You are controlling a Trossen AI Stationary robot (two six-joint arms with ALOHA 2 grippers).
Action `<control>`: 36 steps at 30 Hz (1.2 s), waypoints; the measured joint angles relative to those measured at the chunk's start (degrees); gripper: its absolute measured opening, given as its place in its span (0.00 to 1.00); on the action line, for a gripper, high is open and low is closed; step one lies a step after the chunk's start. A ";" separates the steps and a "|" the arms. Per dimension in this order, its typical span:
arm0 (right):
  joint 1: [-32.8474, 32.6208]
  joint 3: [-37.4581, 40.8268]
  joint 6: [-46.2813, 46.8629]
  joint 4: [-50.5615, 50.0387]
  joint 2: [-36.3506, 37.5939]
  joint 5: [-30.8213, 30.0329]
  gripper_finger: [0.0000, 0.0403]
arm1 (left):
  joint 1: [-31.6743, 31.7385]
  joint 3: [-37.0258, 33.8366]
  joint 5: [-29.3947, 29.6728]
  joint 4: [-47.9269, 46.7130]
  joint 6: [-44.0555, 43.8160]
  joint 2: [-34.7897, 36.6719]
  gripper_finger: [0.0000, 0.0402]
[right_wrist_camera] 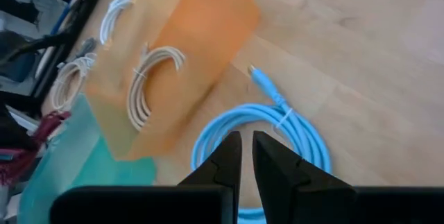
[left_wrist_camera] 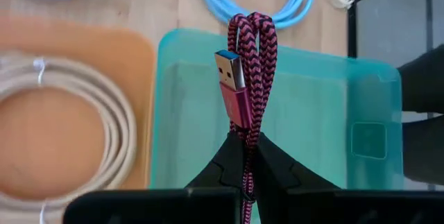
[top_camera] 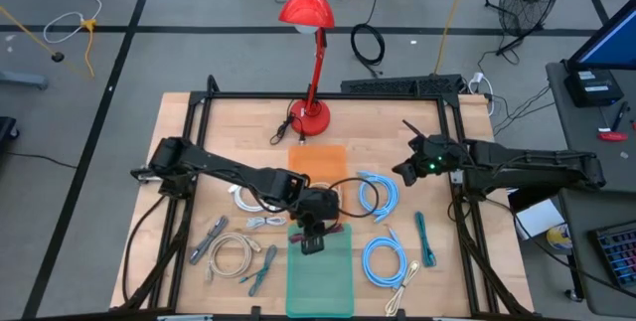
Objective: Sort cables
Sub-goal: Put the pink charger cable into the blue bin
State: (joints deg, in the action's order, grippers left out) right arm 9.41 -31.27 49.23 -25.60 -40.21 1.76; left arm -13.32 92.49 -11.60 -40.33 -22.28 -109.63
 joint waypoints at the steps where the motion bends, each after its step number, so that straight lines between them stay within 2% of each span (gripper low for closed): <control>1: 0.00 0.00 0.00 0.73 0.00 0.02 0.07 | 0.00 0.07 -0.07 0.53 0.69 -0.20 0.02; 13: 0.00 0.00 -0.42 7.67 0.04 -0.11 0.07 | 0.22 0.02 -3.73 3.56 3.34 -4.92 0.02; 22: 0.00 0.00 0.00 7.33 0.02 0.02 0.07 | 1.96 -0.01 -2.30 -0.30 5.08 -6.11 0.02; 36: 0.00 0.00 -0.29 7.34 0.02 0.04 0.07 | 2.97 0.00 -3.83 0.34 5.88 -6.55 0.02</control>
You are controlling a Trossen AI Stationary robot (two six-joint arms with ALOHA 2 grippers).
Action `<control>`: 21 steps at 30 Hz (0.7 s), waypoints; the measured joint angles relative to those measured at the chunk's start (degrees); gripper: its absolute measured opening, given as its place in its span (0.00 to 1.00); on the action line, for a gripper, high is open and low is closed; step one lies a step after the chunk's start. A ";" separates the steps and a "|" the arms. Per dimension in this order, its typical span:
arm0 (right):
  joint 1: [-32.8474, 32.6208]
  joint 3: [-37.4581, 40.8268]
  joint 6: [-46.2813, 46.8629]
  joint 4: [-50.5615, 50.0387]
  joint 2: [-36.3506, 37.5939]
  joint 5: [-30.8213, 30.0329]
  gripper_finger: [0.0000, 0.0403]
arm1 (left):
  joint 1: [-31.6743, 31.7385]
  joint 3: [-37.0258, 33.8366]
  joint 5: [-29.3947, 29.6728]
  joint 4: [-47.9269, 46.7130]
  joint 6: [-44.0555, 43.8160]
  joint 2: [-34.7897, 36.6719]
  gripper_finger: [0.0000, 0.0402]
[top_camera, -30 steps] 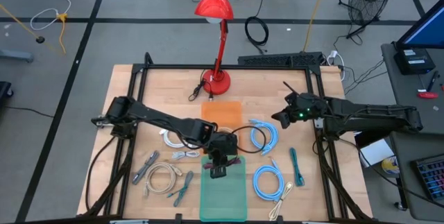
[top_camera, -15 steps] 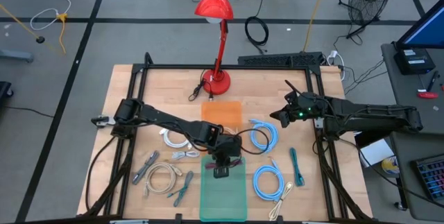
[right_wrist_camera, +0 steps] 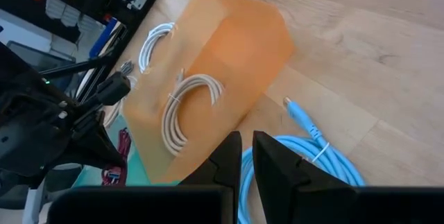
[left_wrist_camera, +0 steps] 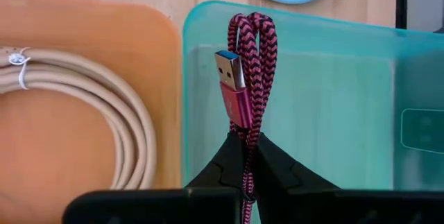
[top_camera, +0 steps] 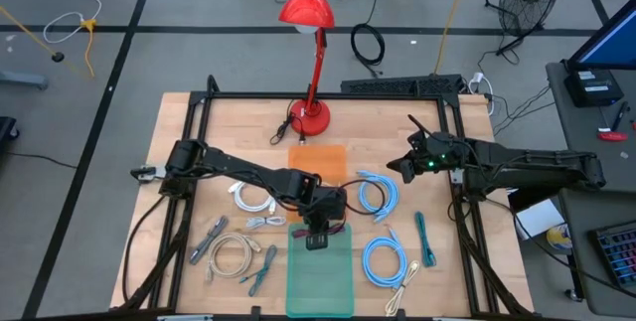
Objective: Sort cables
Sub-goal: Put the pink charger cable into the blue bin, then put the brown video cable into the orange bin
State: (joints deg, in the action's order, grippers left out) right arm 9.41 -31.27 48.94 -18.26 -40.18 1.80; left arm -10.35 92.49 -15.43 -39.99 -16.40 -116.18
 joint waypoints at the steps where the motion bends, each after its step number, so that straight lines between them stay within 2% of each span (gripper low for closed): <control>1: 0.00 0.00 -0.04 0.00 0.00 0.00 0.07 | 0.00 0.00 -0.06 -0.04 0.01 0.00 0.04; 8: 0.00 0.00 -0.13 0.00 0.00 0.00 0.07 | 0.00 0.00 -0.13 -0.11 -0.18 0.00 0.20; 17: 0.00 0.00 -0.15 0.00 0.00 0.00 0.07 | 0.00 0.00 -0.10 -0.21 -1.76 0.02 0.21; 21: -0.01 0.00 -0.15 -0.02 0.00 0.00 0.07 | 0.10 0.12 -1.92 -0.21 -3.91 1.25 0.22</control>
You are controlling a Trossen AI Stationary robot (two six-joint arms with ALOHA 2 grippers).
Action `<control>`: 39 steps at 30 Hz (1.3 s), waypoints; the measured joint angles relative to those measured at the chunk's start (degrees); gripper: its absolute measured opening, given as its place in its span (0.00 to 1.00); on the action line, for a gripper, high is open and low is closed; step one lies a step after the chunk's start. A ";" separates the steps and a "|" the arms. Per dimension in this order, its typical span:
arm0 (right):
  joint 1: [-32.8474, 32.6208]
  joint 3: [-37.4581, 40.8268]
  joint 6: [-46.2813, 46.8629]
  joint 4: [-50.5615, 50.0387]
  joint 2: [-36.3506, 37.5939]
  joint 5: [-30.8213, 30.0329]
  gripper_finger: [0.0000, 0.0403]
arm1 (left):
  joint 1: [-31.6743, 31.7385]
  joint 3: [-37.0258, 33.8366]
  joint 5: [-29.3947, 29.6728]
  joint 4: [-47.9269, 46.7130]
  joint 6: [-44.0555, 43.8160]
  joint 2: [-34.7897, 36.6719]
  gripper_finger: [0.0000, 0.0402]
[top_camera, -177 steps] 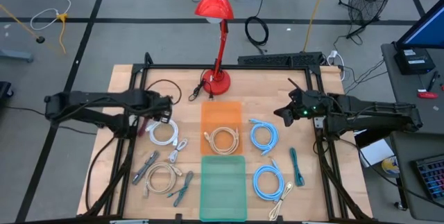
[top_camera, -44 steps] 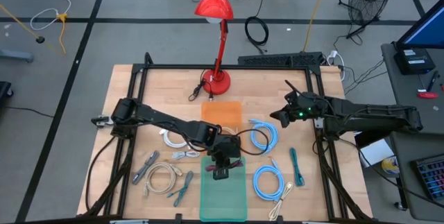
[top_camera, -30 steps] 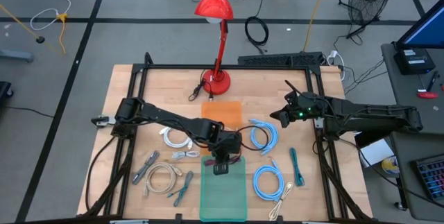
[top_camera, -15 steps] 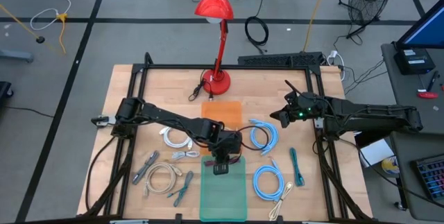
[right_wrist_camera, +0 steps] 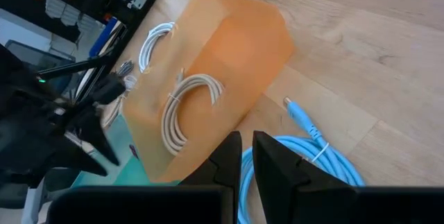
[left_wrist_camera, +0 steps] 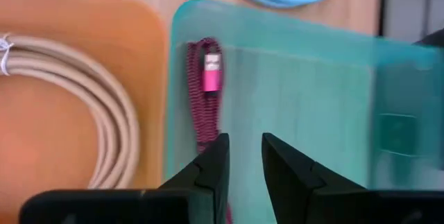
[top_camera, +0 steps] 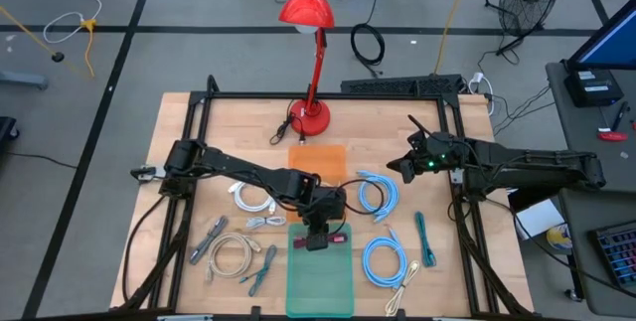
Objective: Sort cables
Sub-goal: Put the brown video cable into the orange bin
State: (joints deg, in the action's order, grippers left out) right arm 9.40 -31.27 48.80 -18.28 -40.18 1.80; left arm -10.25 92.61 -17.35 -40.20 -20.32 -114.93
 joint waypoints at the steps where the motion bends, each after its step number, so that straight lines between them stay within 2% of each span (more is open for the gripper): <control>1: 0.01 0.00 0.01 0.00 0.00 0.00 0.07 | 0.04 0.52 -0.18 -0.48 -0.59 0.61 0.22; 4: 0.01 0.00 0.00 0.00 0.00 0.00 0.07 | 0.26 3.39 0.18 -1.36 -1.51 2.92 0.22; 11: 0.01 0.00 0.12 -0.12 0.00 0.08 0.07 | -0.27 8.89 8.80 -3.10 -5.56 10.47 0.22; 16: -0.01 0.00 0.07 -0.82 0.02 1.57 0.07 | -1.83 8.86 14.86 -14.10 -14.14 14.77 0.22; 19: -0.01 0.00 0.04 -1.40 0.00 1.55 0.07 | -3.17 8.84 16.59 -20.43 -20.89 16.16 0.22; 25: -0.01 0.00 0.02 -1.64 0.00 1.53 0.07 | -7.32 8.80 23.38 -33.47 -28.96 16.46 0.22; 27: -0.01 0.00 0.02 -1.87 0.00 1.53 0.07 | -8.33 7.92 23.88 -36.53 -31.14 16.45 0.22; 32: -0.01 0.00 0.13 -1.87 0.00 2.02 0.07 | -10.11 3.77 21.22 -36.40 -34.39 16.22 0.22; 39: -0.30 0.00 0.41 -2.86 0.00 10.39 0.07 | -11.63 0.32 20.02 -36.25 -37.43 16.40 0.22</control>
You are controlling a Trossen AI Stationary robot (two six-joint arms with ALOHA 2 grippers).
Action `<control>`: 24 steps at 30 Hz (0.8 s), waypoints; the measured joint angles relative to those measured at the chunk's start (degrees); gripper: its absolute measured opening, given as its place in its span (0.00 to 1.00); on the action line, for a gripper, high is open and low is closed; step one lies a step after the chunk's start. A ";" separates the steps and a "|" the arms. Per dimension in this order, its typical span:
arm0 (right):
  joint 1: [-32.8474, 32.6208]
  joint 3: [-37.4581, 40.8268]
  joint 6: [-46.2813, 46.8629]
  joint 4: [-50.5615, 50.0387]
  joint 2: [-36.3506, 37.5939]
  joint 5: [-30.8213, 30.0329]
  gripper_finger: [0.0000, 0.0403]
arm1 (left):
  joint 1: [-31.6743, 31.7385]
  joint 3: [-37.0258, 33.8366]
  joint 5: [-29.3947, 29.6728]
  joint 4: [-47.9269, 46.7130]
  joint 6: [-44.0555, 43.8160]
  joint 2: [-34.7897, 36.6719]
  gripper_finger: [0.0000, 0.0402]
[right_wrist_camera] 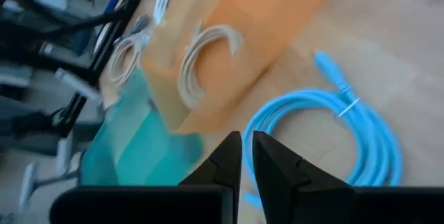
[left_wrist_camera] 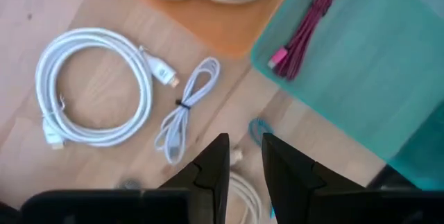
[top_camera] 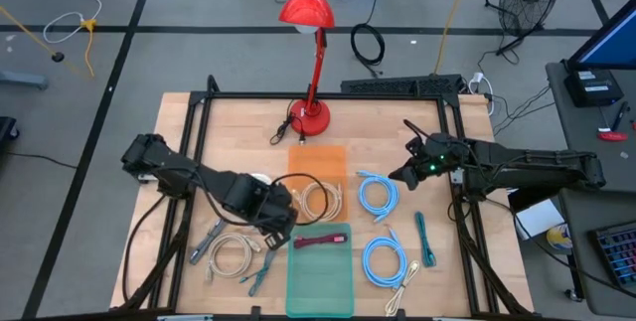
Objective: Sort cables
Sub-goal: Put the brown video cable into the orange bin
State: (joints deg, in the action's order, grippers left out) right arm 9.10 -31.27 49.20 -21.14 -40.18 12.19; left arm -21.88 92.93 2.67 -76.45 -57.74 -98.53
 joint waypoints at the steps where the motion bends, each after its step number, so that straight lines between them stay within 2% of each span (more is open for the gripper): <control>1: -0.30 0.00 0.65 0.11 0.00 0.17 0.07 | 0.04 -0.40 0.34 -0.06 -0.20 0.01 0.22; 6: -2.42 0.00 3.57 3.84 0.00 0.06 0.07 | 0.07 -2.50 1.10 -2.02 -3.10 0.05 0.22; 11: -3.84 0.00 5.57 9.66 0.00 -0.19 0.07 | 0.40 -6.79 -5.59 -0.80 -6.94 0.01 0.22; 17: -3.97 -0.02 4.72 9.39 0.00 -0.36 0.07 | -1.85 -14.92 -8.87 0.32 -16.76 2.77 0.22; 20: -3.97 -0.02 4.12 8.97 0.00 -0.36 0.07 | -4.07 -21.10 -12.10 3.18 -27.71 6.63 0.22; 22: -3.97 -0.02 3.75 9.00 0.00 -0.37 0.07 | -6.10 -25.18 -13.71 6.76 -39.10 10.31 0.22; 24: -3.97 -0.02 3.67 8.96 0.00 -0.66 0.07 | -9.25 -28.89 -12.64 10.49 -52.37 14.59 0.22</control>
State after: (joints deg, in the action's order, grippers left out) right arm 5.13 -31.29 52.88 -12.17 -40.18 11.54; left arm -31.13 64.04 -9.98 -65.96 -110.11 -83.94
